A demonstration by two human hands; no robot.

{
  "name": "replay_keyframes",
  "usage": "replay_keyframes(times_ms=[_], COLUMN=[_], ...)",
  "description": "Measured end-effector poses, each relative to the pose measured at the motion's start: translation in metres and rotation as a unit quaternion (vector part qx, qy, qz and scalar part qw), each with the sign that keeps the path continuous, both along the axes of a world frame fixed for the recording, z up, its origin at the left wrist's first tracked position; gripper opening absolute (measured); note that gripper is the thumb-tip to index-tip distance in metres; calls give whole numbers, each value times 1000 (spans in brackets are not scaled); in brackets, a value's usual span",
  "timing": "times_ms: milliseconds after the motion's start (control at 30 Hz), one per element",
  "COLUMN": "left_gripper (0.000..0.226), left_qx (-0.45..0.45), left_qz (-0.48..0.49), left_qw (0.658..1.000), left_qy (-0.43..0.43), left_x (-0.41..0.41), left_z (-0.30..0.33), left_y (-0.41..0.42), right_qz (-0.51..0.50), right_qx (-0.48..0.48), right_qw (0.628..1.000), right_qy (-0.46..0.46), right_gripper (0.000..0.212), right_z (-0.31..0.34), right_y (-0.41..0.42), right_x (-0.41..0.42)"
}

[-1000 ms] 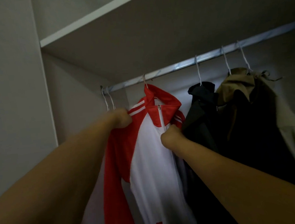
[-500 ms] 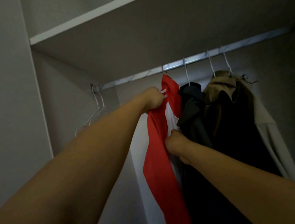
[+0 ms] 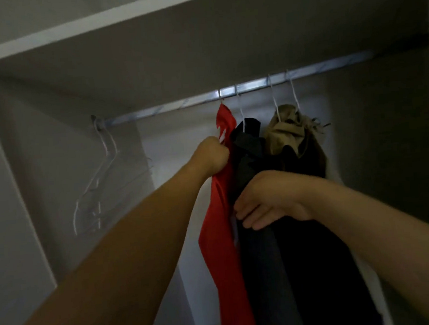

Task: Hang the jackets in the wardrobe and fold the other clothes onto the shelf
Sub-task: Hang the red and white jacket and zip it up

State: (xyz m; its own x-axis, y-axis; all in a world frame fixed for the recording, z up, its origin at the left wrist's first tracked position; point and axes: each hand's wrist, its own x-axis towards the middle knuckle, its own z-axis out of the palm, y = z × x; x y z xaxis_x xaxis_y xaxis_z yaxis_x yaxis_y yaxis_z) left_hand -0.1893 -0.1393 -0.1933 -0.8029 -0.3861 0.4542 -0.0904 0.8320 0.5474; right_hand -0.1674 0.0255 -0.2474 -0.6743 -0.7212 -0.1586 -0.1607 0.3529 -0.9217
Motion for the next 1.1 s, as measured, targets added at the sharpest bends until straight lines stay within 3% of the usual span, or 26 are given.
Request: replay_keyframes(times_ms=[100,200,267,333,400,500,567,633,700,833,1100], left_gripper=[29,25,15,34,39,25,27,36,47,49,51], left_qx=[30,84,82,43,7,-68,-129,-181,-184,-178,-198], left_qz=[-9,-18,-35,-39,-23,-46,-87,-120,-146,-183,-277], left_qw=[999,996,987,968,960,968,967,962,963,962,931], left_qy=[8,-19,-131,-243,-279,-237,-199,-163,-134,-96,-131], left_x=[-5,-4,0,7,23,58,85,113,137,179,251], left_z=[-3,3,15,39,67,99,110,120,129,132,96], left_y=[10,26,35,38,40,53,64,77,93,126,242], right_qz=[-40,-110,-116,-124,-147,-148,-160,-166,-191,-218,-291], right_qx=[99,110,127,145,129,109,122,144,152,223,289], right_qw=[994,982,967,950,943,944,944,939,932,914,896], right_qy=[0,105,189,247,269,272,263,266,269,259,170], right_gripper=[26,3,6,17,18,13,4,29,49,58,71], right_z=[48,77,91,108,128,153,168,181,195,211,180], right_y=[25,41,51,60,71,88,101,115,132,173,289], right_x=[-22,-37,-40,-35,-21,10,37,65,94,146,272])
